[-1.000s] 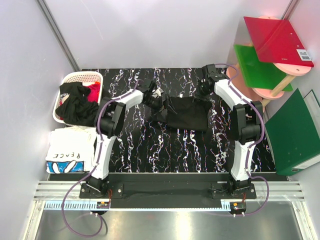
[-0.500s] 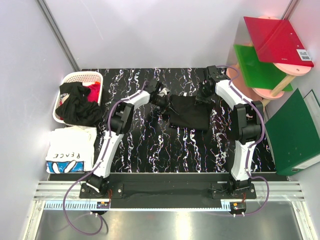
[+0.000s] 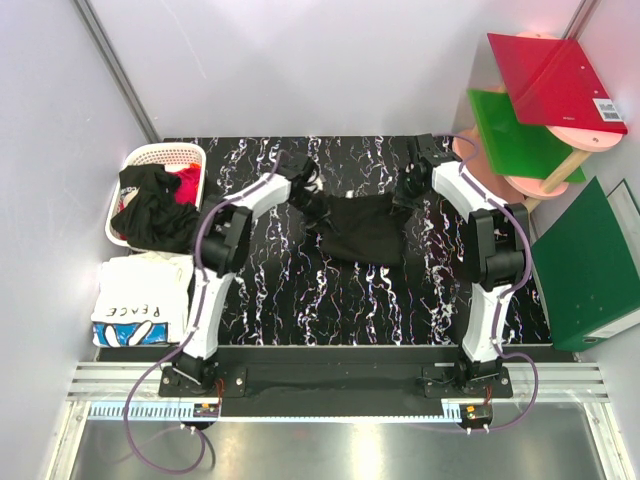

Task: Fold and stack the t-shirts
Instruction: Put the neatly folded tshirt into the corner of the board with the left arm

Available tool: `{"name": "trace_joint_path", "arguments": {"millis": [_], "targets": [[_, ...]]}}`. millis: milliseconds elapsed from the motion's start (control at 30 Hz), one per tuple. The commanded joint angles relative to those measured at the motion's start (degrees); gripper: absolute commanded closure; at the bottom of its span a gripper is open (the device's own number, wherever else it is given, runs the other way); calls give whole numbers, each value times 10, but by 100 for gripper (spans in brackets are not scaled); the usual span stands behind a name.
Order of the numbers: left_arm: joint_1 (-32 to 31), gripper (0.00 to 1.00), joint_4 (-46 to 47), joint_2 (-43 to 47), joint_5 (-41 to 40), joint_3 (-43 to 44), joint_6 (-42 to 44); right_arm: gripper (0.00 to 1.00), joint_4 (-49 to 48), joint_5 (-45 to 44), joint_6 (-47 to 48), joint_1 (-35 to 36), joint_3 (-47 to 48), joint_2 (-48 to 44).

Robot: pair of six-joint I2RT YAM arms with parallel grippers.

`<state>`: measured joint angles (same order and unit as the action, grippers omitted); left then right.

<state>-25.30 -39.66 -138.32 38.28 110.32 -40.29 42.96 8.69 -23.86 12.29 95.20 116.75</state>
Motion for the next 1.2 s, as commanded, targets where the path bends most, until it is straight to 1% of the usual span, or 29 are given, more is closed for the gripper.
{"name": "trace_joint_path", "arguments": {"millis": [0, 33, 67, 100, 167, 333, 367, 500, 667, 833, 900, 1033, 1167], "targets": [[17, 100, -76, 123, -89, -72, 67, 100, -2, 14, 13, -3, -1, -49], [19, 100, -88, 164, -93, -130, 75, 100, -2, 17, 18, -3, -2, -58], [19, 100, -95, 179, -108, -169, 81, 100, -1, 17, 21, -3, -4, -62], [19, 100, -100, 208, -119, -189, 81, 100, -1, 17, 23, -3, -5, -65], [21, 100, -121, 233, -149, -244, 87, 100, 2, 19, 33, -3, -8, -75], [28, 100, -185, 306, -226, -329, 90, 100, 5, 17, 39, -3, -28, -100], [31, 100, -189, 333, -243, -357, 87, 100, 5, 18, 39, -3, -35, -102], [52, 100, -216, 389, -297, -397, 69, 100, 5, 31, 36, -3, -46, -102], [99, 100, -255, 438, -362, -436, 57, 100, 5, 36, 37, -3, -45, -101], [142, 100, -263, 495, -406, -491, 35, 100, 5, 50, 29, -3, -34, -88], [156, 100, -267, 519, -418, -503, 34, 100, 5, 58, 27, -3, -29, -81], [199, 100, -293, 551, -467, -526, 35, 100, 7, 67, 21, -3, -15, -73], [242, 100, -310, 587, -506, -530, 35, 100, 11, 73, 19, -3, -8, -64]]}}
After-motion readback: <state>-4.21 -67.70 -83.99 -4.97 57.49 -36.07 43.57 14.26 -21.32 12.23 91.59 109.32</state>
